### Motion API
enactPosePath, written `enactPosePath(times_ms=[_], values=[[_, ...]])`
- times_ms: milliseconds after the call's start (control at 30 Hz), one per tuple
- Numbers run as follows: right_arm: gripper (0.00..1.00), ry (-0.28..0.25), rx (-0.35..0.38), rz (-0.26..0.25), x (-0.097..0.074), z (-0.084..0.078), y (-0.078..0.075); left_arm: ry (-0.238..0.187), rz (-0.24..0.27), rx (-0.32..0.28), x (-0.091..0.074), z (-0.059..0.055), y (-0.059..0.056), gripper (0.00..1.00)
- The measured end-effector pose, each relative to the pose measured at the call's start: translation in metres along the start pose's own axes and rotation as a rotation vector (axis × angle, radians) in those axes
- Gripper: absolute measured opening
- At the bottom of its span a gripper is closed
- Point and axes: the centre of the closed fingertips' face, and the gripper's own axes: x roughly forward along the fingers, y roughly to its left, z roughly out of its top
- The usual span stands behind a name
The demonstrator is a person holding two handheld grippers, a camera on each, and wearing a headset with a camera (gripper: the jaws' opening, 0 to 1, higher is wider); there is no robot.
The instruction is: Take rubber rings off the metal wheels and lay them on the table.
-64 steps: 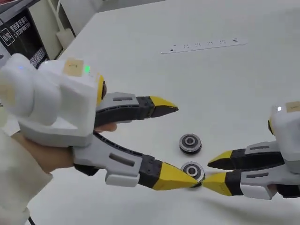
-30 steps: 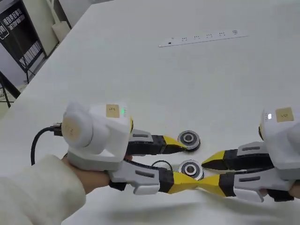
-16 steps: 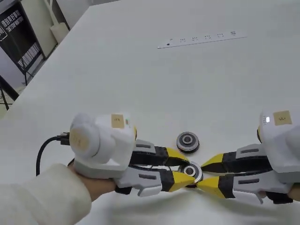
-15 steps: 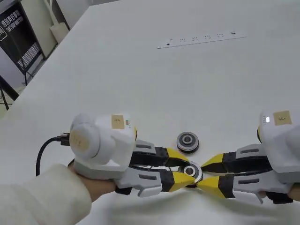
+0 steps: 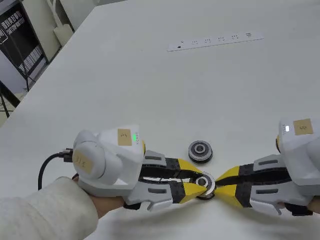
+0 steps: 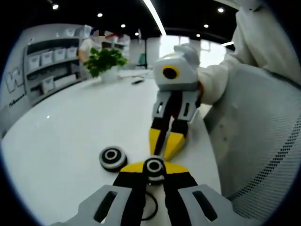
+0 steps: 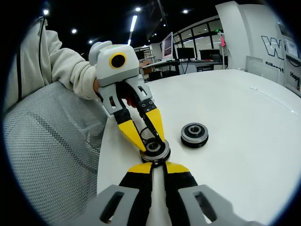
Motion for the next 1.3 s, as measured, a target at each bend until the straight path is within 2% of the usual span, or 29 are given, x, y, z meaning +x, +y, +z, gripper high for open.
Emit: enactPosePath(times_ms=[33, 100, 367, 700, 733, 833, 1133, 1300], values=[[0.01, -0.009, -0.002, -0.019, 0.0, 0.002, -0.003, -0.002, -0.002, -0.002, 0.0, 0.0, -0.001, 0.15], [0.01, -0.002, 0.008, -0.006, 0.0, 0.0, -0.002, -0.003, 0.0, -0.001, 0.0, 0.0, -0.001, 0.15], [0.0, -0.008, 0.055, -0.021, 0.0, 0.0, -0.003, -0.008, 0.0, 0.001, 0.0, -0.001, -0.001, 0.14], [0.0, -0.055, 0.267, -0.008, -0.004, 0.001, -0.005, -0.019, -0.001, 0.003, 0.002, 0.0, -0.001, 0.14], [0.0, -0.058, 0.272, -0.008, -0.004, 0.001, -0.006, -0.02, -0.002, 0.003, 0.002, 0.0, -0.001, 0.14], [0.0, -0.09, 0.335, 0.0, -0.007, 0.004, -0.007, -0.02, -0.001, 0.003, 0.002, 0.0, -0.001, 0.14], [0.0, -0.12, 0.427, 0.024, -0.008, 0.007, -0.005, -0.02, -0.005, 0.011, 0.002, 0.0, -0.002, 0.14], [0.0, -0.135, 0.446, 0.033, -0.009, 0.01, -0.003, -0.021, -0.009, 0.009, 0.003, 0.0, -0.003, 0.14]])
